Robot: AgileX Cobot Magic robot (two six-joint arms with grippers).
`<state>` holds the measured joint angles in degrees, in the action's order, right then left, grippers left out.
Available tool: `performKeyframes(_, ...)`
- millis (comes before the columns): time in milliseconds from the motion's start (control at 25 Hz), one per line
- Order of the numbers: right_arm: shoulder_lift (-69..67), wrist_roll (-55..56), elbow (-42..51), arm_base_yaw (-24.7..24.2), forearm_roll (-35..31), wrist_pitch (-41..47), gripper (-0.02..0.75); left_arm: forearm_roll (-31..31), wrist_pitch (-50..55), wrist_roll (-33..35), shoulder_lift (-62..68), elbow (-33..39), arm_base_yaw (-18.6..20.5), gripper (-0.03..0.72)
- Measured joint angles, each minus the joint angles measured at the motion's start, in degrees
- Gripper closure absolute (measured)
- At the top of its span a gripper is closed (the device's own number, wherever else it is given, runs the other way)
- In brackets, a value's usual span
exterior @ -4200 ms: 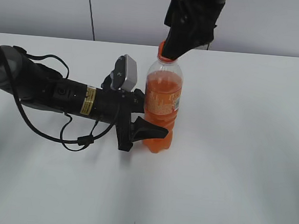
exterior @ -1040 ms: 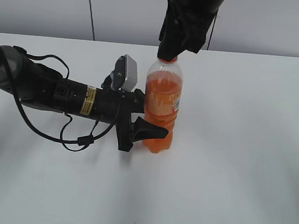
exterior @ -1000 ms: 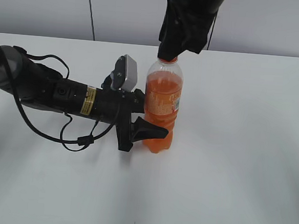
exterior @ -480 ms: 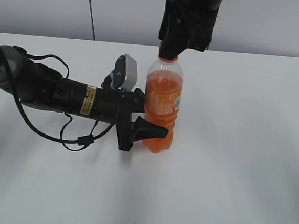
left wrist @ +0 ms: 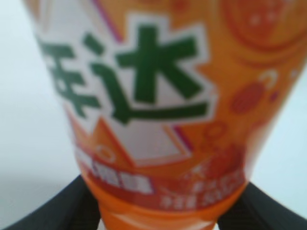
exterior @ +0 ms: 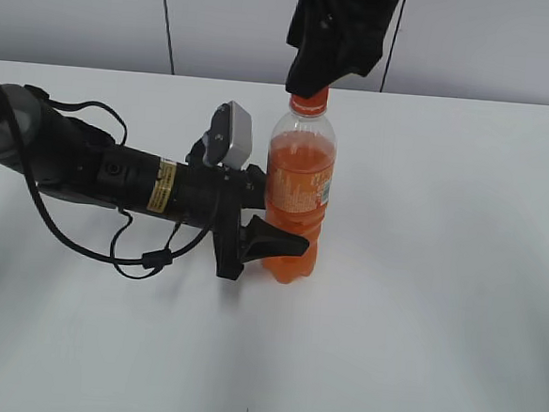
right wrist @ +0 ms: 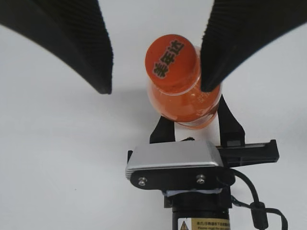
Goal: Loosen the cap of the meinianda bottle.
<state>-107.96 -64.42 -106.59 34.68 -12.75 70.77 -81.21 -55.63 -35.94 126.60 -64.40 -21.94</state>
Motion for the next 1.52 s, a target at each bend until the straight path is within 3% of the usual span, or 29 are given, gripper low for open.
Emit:
performKeyframes(160, 0.9, 1.0, -0.1, 0.0, -0.3, -0.3, 0.178, 0.0, 0.0, 0.0, 0.0, 0.0, 0.0, 0.279)
performKeyframes(360, 3.1, 11.0, -0.1, 0.0, -0.9, -0.3, 0.174, 0.0, 0.0, 0.0, 0.0, 0.0, 0.0, 0.279)
performKeyframes(440, 3.7, 21.3, -0.2, 0.0, -1.2, -0.3, 0.174, 0.0, 0.0, 0.0, 0.0, 0.0, 0.0, 0.279)
performKeyframes(680, 4.0, 66.9, -0.4, 0.0, -1.2, -0.3, 0.183, 0.0, 0.0, 0.0, 0.0, 0.0, 0.0, 0.279)
performKeyframes(760, 4.0, 73.6, -0.4, 0.0, -0.9, -0.3, 0.201, 0.0, 0.0, 0.0, 0.0, 0.0, 0.0, 0.279)
performKeyframes(960, 4.1, 77.4, 0.2, 0.0, 0.7, -0.3, 0.235, 0.0, 0.0, 0.0, 0.0, 0.0, 0.0, 0.279)
performKeyframes(1520, 3.4, 78.0, 4.5, 0.0, 2.5, -0.3, 0.237, 0.0, 0.0, 0.0, 0.0, 0.0, 0.0, 0.279)
